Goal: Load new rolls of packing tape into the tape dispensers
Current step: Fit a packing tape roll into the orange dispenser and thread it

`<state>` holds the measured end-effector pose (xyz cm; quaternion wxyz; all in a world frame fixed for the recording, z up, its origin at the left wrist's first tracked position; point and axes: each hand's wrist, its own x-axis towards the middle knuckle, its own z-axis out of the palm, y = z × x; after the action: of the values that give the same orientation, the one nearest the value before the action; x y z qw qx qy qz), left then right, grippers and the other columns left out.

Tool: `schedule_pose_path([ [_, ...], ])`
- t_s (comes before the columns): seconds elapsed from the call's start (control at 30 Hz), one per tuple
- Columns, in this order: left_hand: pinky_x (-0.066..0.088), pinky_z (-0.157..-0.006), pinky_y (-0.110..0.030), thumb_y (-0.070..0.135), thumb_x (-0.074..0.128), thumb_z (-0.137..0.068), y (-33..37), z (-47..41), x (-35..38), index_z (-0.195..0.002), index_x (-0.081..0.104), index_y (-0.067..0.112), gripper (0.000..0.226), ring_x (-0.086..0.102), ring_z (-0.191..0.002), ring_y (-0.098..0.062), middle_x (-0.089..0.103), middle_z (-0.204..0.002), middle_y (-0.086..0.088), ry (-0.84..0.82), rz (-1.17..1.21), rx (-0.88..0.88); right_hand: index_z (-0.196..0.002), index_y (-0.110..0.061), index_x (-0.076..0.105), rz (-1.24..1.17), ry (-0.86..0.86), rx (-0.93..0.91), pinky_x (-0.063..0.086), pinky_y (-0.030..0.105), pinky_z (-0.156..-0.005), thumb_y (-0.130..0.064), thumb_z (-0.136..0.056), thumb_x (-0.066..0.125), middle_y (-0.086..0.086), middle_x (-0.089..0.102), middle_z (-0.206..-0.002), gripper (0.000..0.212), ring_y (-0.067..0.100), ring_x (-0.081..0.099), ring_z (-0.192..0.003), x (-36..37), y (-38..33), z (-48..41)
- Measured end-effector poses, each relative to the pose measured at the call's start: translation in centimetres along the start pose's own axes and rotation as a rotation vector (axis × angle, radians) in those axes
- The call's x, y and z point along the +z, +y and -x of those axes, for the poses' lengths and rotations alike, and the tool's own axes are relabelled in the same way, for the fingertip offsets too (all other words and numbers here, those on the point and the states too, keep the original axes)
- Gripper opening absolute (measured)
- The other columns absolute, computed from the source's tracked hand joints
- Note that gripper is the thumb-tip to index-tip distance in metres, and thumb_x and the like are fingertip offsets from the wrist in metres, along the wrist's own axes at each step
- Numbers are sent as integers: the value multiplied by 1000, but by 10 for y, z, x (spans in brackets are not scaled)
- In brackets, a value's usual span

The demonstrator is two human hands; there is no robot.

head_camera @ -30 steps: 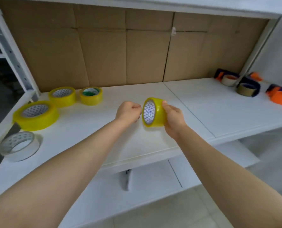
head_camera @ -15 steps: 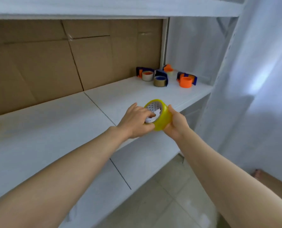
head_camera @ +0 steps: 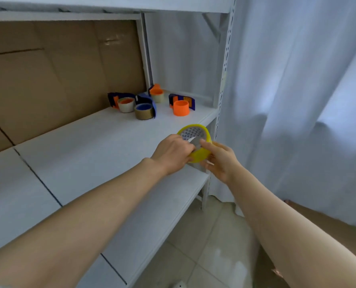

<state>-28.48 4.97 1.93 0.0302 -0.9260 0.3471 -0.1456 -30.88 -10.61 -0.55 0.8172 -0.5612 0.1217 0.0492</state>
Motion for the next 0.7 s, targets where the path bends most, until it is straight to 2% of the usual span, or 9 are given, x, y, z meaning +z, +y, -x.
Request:
schedule_pose_path([
  [0.07,37,-94,-32,37,50,-94,-8,-28,11,-114,62,15,33,54,-109,-26,64,-116,-6,-10,18,18,-89,-9,65,14,45,-26,55,27,-58,-15,-84,68,5,68,-72,9,15,68,-64,-6,-9,-24],
  [0.1,36,-94,-31,37,51,-93,-13,-43,16,-115,62,15,33,53,-109,-26,64,-117,-6,-12,36,19,-91,-8,65,18,72,-25,56,28,-59,-15,-84,69,6,68,-74,11,16,68,-65,-9,-14,-37],
  [0.2,39,-92,-29,37,53,-92,-31,-86,29,-116,62,17,32,54,-108,-24,64,-116,-4,15,117,13,-105,-2,62,47,133,12,57,37,-75,-16,-80,72,14,67,-88,30,22,66,-76,-13,-37,-84],
  [0.27,41,-89,-28,36,55,-92,-45,-114,35,-118,62,18,33,55,-107,-22,65,-116,-4,45,194,-2,-115,-1,56,55,166,23,57,41,-77,-16,-78,74,19,66,-102,44,27,67,-82,-15,-51,-116],
  [0.37,40,-83,-27,31,57,-91,-62,-155,41,-116,64,18,30,57,-103,-21,67,-111,-3,99,267,0,-115,2,53,31,178,9,57,45,-82,-15,-79,74,23,64,-108,45,31,67,-88,-22,-71,-159],
  [0.43,38,-82,-26,34,58,-88,-69,-178,49,-110,66,16,29,59,-99,-21,69,-104,-3,126,290,-5,-109,3,54,21,162,18,57,45,-81,-14,-79,73,24,65,-103,40,31,67,-85,-29,-81,-183],
  [0.57,39,-83,-25,47,58,-85,-85,-221,66,-101,70,17,37,62,-96,-19,71,-97,-1,192,308,-55,-94,-1,58,2,60,22,59,37,-69,-14,-82,70,17,67,-86,20,25,68,-73,-35,-100,-233],
  [0.63,42,-84,-28,48,57,-86,-97,-242,72,-97,71,17,35,63,-94,-20,72,-94,-1,251,297,-107,-96,-2,60,2,-19,20,59,35,-65,-14,-82,69,17,69,-88,21,24,69,-73,-33,-113,-263],
  [0.7,44,-88,-31,51,55,-85,-111,-261,79,-96,70,18,38,62,-98,-21,71,-97,-1,298,242,-183,-102,-1,61,27,-112,28,58,36,-68,-15,-82,68,19,69,-94,25,26,70,-77,-28,-125,-293],
])
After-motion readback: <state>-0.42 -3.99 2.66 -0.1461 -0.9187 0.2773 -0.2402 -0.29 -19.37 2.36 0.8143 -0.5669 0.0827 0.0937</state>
